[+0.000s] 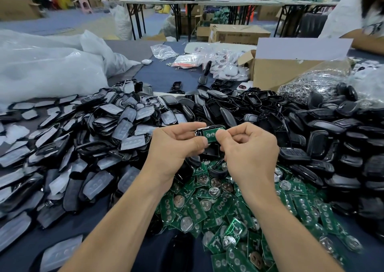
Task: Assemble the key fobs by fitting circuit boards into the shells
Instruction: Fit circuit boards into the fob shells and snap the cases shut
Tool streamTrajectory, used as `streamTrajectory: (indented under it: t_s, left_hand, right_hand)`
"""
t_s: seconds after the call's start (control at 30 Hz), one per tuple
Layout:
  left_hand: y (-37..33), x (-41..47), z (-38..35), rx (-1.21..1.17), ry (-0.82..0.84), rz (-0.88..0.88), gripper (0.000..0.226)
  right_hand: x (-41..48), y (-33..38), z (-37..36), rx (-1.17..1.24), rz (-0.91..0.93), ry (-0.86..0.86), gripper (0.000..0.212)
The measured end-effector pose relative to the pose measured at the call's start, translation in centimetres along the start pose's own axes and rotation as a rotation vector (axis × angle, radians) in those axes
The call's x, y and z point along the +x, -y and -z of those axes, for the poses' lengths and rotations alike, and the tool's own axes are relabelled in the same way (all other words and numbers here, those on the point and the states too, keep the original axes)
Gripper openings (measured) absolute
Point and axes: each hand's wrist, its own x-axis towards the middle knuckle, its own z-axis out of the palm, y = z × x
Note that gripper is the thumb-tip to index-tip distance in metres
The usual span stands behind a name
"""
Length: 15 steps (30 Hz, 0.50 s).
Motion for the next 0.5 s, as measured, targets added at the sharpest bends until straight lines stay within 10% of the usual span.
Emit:
streamTrajectory:
  t_s: [0.33, 0.5]
  left_hand:
    - [-0.22, -0.07, -0.59, -0.036, -0.155, 0.01, 0.035]
    - [-0.31, 0.02, -0.38, -0.103, -0.132, 0.045, 0.036]
  right_hand:
    - [-0.42, -0.23, -0.24, -0.204, 0.061, -0.069, 0.028]
    - [0.13, -0.2, -0.09, 0.142, -0.003, 0.246, 0.011]
